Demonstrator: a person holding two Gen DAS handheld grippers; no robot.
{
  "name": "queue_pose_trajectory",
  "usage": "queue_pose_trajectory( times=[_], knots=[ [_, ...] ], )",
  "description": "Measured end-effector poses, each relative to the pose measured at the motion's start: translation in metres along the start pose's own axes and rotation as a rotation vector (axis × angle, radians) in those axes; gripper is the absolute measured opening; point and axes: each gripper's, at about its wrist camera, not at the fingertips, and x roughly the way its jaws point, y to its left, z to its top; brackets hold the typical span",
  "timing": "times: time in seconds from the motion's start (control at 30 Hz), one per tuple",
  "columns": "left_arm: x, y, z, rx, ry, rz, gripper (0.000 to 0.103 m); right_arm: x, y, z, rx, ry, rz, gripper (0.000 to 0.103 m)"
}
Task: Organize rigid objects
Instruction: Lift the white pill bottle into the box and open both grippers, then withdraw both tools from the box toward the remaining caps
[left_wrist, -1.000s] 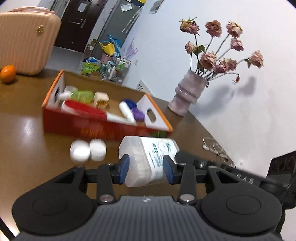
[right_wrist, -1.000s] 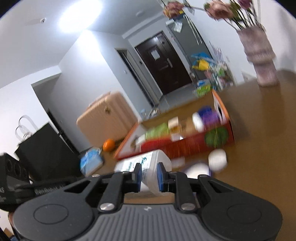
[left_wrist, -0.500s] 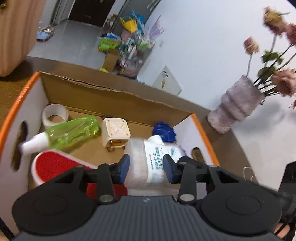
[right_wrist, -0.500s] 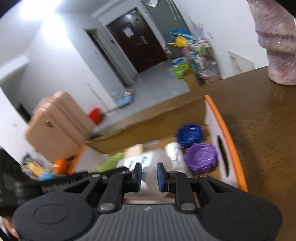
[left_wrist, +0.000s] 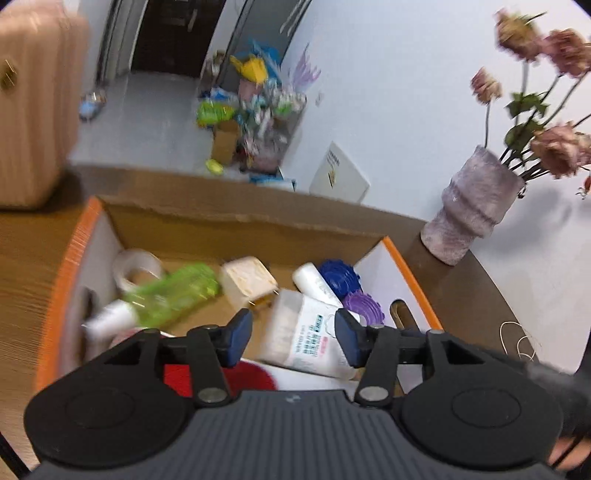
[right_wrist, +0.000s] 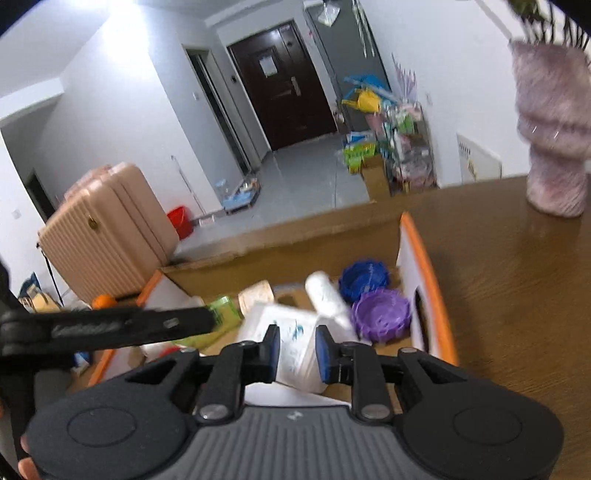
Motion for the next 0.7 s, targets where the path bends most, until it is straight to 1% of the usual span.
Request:
queue_pose_trajectory(
  times=[0.07,0.17,0.23,0.3,0.33,0.37,0.43,0.5,0.53,0.6,0.63,0.7],
  knots=[
    [-0.028,-0.002,0.002,0.031,-0.037,0.028,0.061,-0.025,0.004,0.005,-0.004,-0.029,-0.001,0.023],
    [-0.071,-0.007,-0.002,0.074,-0.073,0.089,0.068,-0.063,0.012,0.006,-0.026,-0.06,-0.002,0.03],
    [-0.099,-0.009,-0.012,0.1,-0.094,0.104,0.073,-0.09,0.018,0.001,-0.049,-0.078,-0.002,0.033],
    [-0.126,-0.012,-0.025,0.119,-0.119,0.117,0.075,-0.114,0.026,-0.009,-0.078,-0.091,-0.001,0.036],
    [-0.139,-0.015,-0.033,0.135,-0.13,0.126,0.078,-0.127,0.029,-0.013,-0.091,-0.1,-0.004,0.038],
    [-0.153,-0.019,-0.045,0.159,-0.146,0.141,0.079,-0.138,0.034,-0.021,-0.106,-0.11,-0.01,0.04],
    [-0.177,-0.027,-0.068,0.2,-0.18,0.165,0.085,-0.162,0.04,-0.039,-0.129,-0.138,-0.023,0.048],
    [-0.201,-0.035,-0.097,0.244,-0.221,0.172,0.091,-0.184,0.044,-0.061,-0.15,-0.16,-0.031,0.054],
    [-0.213,-0.038,-0.112,0.265,-0.244,0.171,0.093,-0.195,0.048,-0.076,-0.169,-0.172,-0.043,0.054],
    [-0.232,-0.042,-0.143,0.294,-0.284,0.167,0.094,-0.214,0.053,-0.105,-0.209,-0.203,-0.073,0.056],
    [-0.24,-0.043,-0.159,0.306,-0.296,0.171,0.095,-0.223,0.056,-0.123,-0.229,-0.223,-0.094,0.058],
    [-0.253,-0.044,-0.19,0.311,-0.313,0.185,0.095,-0.237,0.063,-0.153,-0.26,-0.242,-0.106,0.061]
  ],
)
